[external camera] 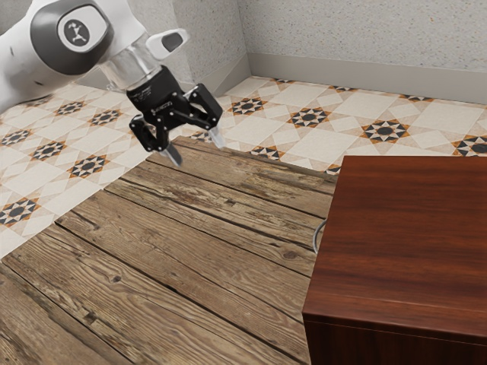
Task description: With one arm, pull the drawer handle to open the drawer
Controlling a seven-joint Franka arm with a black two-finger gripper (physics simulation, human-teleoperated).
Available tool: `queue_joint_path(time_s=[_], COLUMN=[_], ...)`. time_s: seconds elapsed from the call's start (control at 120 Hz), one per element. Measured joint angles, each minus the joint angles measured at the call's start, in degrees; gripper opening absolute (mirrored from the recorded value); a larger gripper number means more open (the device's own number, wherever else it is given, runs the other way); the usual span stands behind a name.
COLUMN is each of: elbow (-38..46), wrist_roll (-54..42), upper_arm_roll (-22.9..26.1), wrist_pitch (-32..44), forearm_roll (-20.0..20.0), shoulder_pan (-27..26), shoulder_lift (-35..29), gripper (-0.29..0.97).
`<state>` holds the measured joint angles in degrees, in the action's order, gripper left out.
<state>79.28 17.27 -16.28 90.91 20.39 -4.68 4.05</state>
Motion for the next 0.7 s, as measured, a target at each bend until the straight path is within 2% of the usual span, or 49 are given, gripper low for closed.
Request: queue_joint_path(time_s=[0.117, 0.233, 0.533, 0.7], elbow=[1.23, 1.47, 4.76, 7.77], wrist_roll=[0.56, 0.86, 0.98, 1.14], upper_arm_roll=[0.03, 0.10, 4.99, 6.46], wrist_pitch=[0.21, 1.69, 11.90, 14.31], forearm_roll=[0.58, 0.30, 1.03, 4.77], shoulder_pan=[0.60, 0.42, -0.05, 0.15], shoulder_lift=[-0.09, 0.38, 2.20, 1.13], gripper=[0.41, 0.30, 0.18, 0.15])
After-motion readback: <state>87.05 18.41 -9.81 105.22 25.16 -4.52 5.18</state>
